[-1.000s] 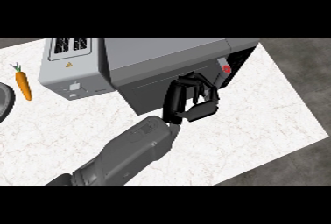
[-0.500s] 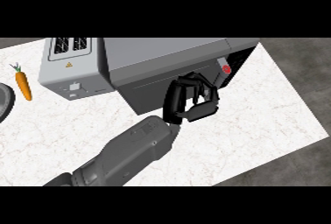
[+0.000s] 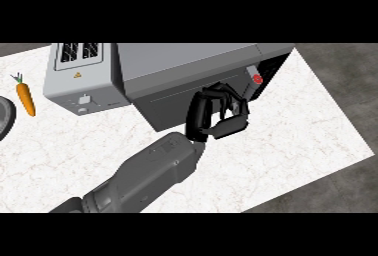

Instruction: Pick up the milk, place it into the microwave and close the microwave

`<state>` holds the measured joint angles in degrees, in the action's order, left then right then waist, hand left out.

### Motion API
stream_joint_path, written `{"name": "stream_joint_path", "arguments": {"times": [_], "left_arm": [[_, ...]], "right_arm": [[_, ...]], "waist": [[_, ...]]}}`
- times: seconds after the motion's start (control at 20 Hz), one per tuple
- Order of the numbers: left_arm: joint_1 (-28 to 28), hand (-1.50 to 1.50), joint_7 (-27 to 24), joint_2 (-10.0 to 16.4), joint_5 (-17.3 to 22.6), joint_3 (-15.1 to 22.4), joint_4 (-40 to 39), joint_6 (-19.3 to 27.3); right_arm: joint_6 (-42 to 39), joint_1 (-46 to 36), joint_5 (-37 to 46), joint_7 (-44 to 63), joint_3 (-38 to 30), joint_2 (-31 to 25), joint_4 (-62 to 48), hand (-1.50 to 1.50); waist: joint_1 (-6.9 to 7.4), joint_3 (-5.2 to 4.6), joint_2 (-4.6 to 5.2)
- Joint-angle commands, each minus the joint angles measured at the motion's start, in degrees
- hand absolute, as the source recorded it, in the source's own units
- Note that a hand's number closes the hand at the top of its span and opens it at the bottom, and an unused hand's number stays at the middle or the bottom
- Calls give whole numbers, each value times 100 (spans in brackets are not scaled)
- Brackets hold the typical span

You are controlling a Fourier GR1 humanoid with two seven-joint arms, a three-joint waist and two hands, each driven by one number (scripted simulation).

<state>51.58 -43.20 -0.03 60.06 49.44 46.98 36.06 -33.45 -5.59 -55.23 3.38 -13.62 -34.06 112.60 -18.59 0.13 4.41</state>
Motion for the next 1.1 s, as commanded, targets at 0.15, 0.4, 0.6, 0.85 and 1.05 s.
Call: {"name": "stream_joint_path", "arguments": {"times": [0.15,0.4,0.6,0.85,1.05], "left_arm": [[486,150,279,3,-34,68,-818,-78],[481,150,502,3,24,167,-1047,203],[415,150,537,2,172,124,-1147,361],[278,150,592,2,345,172,-1294,606],[192,150,620,2,551,206,-1265,536]], "right_arm": [[-131,-83,-301,15,11,-76,11,-150],[-211,-114,-550,80,113,-124,27,-150],[-289,-71,-630,107,57,-213,84,-150],[-214,-37,-685,157,-89,-334,158,-150],[-91,84,-853,201,-189,-376,225,-150]], "waist": [[-75,15,92],[69,11,60],[145,1,31],[349,-14,-2],[431,-24,-34]]}}
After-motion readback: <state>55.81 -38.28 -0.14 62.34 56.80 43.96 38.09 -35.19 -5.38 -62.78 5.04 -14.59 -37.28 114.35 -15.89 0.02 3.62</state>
